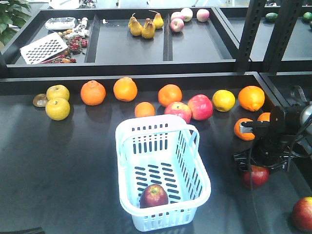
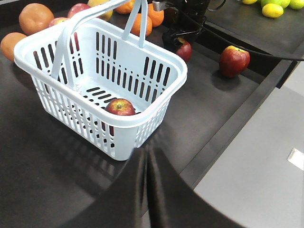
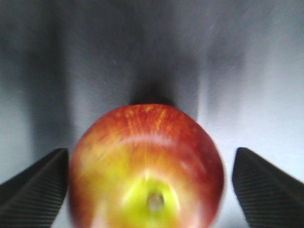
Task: Pick three apples into basket with both arms
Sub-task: 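Move the right gripper back and grasp a second red apple, then carry the second apple into the basket and open the right gripper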
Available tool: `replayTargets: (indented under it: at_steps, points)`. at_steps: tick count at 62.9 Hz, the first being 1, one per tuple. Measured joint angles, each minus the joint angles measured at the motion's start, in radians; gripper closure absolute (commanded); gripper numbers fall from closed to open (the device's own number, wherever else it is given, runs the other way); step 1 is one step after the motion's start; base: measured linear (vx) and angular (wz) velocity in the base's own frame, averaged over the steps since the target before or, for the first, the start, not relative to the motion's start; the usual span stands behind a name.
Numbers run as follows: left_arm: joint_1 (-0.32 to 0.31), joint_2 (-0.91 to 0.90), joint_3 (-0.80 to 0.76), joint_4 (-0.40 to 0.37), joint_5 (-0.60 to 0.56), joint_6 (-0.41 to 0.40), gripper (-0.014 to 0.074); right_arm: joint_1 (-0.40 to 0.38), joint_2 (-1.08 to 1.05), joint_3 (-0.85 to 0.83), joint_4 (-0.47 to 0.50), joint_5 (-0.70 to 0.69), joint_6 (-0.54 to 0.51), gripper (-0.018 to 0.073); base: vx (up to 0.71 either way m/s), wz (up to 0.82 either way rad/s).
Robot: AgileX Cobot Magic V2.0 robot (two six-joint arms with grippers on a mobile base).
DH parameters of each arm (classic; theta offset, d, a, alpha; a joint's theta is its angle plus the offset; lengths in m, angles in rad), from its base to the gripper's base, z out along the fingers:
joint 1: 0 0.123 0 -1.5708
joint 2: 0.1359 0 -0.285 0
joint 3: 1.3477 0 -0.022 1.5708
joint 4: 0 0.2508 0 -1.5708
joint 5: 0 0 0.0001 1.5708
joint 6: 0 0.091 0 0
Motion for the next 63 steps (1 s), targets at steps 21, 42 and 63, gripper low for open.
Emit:
replayTargets:
  at_steps: [21, 42, 63]
  points:
    - [0.0, 0.0, 0.0, 0.0, 0.0, 0.0, 0.0603, -0.001, -0.183, 0.0, 0.088, 0.109, -0.099, 0.057, 0.0, 0.0]
    - [0.0, 0.0, 0.0, 0.0, 0.0, 0.0, 0.0603, 0.02, -0.605, 0.172, 0.299, 0.222, -0.227, 0.0564, 0.0, 0.0]
    - [0.0, 0.0, 0.0, 0.0, 0.0, 0.0, 0.0603, 0.327, -0.823, 0.381, 0.551, 0.07, -0.305, 0.0553, 0.0, 0.0]
